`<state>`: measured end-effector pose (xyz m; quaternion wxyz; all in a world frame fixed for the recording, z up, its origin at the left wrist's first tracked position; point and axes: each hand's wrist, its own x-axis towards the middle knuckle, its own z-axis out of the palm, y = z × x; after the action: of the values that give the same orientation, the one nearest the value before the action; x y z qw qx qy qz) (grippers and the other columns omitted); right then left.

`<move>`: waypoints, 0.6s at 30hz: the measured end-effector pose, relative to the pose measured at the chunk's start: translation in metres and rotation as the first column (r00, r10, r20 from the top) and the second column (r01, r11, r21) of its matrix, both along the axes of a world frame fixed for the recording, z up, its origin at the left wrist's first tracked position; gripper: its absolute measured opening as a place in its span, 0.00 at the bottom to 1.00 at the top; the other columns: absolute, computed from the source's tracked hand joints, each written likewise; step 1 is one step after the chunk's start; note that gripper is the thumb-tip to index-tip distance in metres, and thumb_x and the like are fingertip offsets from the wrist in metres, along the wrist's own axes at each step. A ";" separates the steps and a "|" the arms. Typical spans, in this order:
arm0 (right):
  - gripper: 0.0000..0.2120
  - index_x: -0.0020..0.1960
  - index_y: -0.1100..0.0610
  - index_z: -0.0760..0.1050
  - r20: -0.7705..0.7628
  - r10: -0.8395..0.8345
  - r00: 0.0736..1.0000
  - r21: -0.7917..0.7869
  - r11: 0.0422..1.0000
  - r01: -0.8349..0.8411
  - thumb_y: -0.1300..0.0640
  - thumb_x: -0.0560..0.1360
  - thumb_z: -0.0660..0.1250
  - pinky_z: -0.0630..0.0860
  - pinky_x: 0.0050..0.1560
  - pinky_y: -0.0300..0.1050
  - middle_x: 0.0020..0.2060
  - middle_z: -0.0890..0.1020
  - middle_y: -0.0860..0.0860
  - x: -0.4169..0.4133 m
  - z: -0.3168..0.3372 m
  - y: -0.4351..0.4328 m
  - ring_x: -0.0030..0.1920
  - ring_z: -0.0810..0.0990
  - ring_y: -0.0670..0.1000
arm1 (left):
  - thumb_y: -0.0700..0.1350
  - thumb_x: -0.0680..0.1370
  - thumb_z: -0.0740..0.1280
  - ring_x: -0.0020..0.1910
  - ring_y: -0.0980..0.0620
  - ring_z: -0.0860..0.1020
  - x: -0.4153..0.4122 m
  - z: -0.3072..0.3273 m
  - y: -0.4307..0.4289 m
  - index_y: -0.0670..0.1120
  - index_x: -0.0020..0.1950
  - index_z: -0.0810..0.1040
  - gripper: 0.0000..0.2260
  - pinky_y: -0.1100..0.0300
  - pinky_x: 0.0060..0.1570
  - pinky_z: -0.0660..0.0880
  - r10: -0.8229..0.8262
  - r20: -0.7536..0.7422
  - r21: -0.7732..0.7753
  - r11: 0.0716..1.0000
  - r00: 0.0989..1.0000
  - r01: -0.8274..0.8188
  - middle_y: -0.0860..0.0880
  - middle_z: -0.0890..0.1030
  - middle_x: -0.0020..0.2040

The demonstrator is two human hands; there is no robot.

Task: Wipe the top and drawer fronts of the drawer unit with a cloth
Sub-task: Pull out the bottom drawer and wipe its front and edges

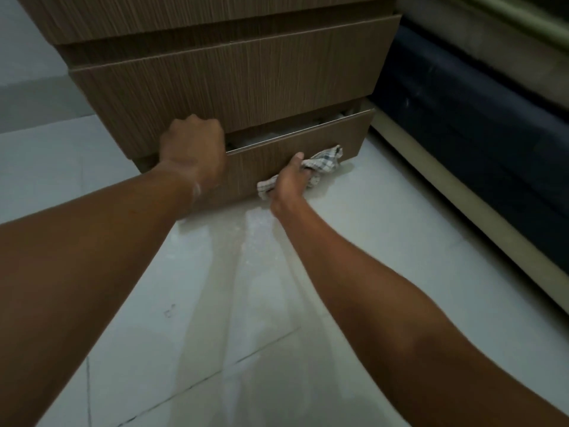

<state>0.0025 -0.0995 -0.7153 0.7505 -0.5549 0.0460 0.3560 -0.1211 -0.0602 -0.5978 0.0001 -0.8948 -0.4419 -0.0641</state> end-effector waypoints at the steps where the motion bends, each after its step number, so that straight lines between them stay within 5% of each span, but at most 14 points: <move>1: 0.31 0.80 0.58 0.51 0.034 -0.036 0.999 -0.022 0.999 0.037 0.42 0.85 0.51 0.65 0.74 0.57 0.78 0.63 0.58 0.022 -0.002 -0.001 0.74 0.67 0.60 | 0.40 0.79 0.66 0.46 0.34 0.81 0.003 -0.003 0.000 0.38 0.52 0.82 0.08 0.42 0.48 0.81 -0.006 0.003 0.022 1.000 1.000 0.006 0.36 0.82 0.46; 9: 0.28 0.80 0.55 0.57 0.190 -0.215 0.958 -0.115 0.964 0.240 0.42 0.84 0.46 0.67 0.73 0.57 0.75 0.67 0.58 0.131 0.018 -0.007 0.72 0.69 0.60 | 0.46 0.81 0.67 0.49 0.33 0.81 0.036 -0.020 -0.010 0.39 0.57 0.84 0.12 0.44 0.49 0.79 -0.007 0.045 0.122 0.993 0.999 0.001 0.34 0.83 0.50; 13: 0.27 0.80 0.54 0.57 0.338 -0.222 0.914 -0.119 0.954 0.275 0.44 0.85 0.46 0.59 0.76 0.54 0.78 0.63 0.56 0.115 0.025 -0.009 0.77 0.61 0.58 | 0.44 0.81 0.67 0.48 0.34 0.82 0.041 -0.023 -0.012 0.39 0.56 0.84 0.11 0.45 0.46 0.78 0.005 0.022 0.176 0.984 1.000 -0.009 0.36 0.83 0.48; 18: 0.23 0.81 0.51 0.56 0.697 -0.080 0.712 -0.130 0.963 0.236 0.55 0.86 0.52 0.49 0.75 0.46 0.82 0.50 0.54 0.063 0.025 -0.012 0.81 0.47 0.54 | 0.38 0.81 0.65 0.45 0.34 0.82 0.041 -0.024 -0.012 0.37 0.53 0.84 0.08 0.44 0.44 0.81 -0.003 -0.024 0.205 0.979 1.000 0.008 0.36 0.83 0.44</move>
<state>0.0656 -0.1111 -0.6904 0.6792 -0.7165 -0.1499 0.0529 -0.0803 -0.0717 -0.6221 0.0975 -0.8919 -0.4304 -0.0986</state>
